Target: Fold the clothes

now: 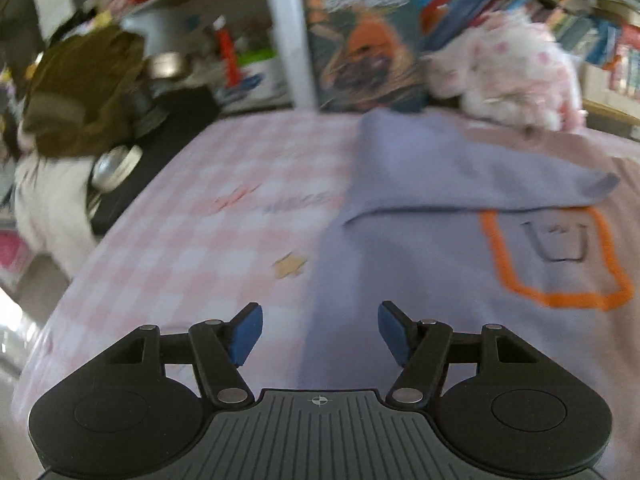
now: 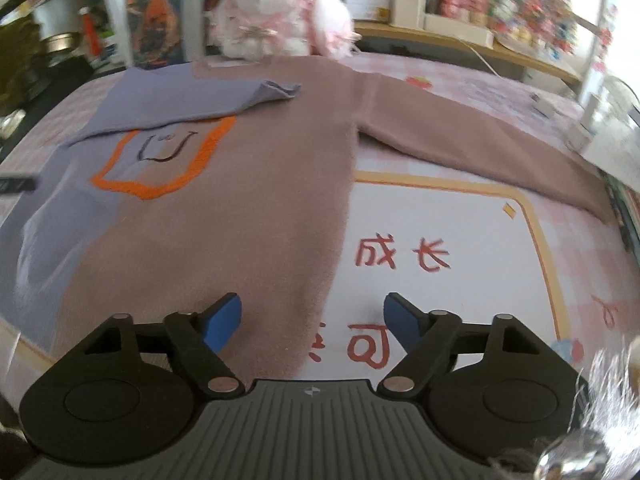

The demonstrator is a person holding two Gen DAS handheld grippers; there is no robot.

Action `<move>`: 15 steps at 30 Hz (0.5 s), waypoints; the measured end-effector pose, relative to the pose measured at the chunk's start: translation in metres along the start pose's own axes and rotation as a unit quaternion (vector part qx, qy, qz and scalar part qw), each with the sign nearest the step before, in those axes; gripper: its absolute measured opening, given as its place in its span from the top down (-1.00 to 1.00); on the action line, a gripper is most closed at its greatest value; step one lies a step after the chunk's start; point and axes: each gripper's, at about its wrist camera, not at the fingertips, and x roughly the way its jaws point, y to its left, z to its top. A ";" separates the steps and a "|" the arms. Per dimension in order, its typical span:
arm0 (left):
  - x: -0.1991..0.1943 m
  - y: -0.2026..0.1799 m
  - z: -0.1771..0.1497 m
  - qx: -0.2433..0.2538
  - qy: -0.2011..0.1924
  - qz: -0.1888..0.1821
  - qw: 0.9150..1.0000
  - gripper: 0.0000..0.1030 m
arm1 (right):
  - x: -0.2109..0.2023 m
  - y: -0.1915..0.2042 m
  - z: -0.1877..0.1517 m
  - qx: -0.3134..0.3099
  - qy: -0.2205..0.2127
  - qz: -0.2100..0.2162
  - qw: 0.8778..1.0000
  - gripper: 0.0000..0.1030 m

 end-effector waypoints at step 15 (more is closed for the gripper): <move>0.018 0.040 -0.001 -0.053 0.028 -0.141 0.988 0.92 | 0.001 0.033 0.004 0.079 -0.007 -0.045 0.996 0.76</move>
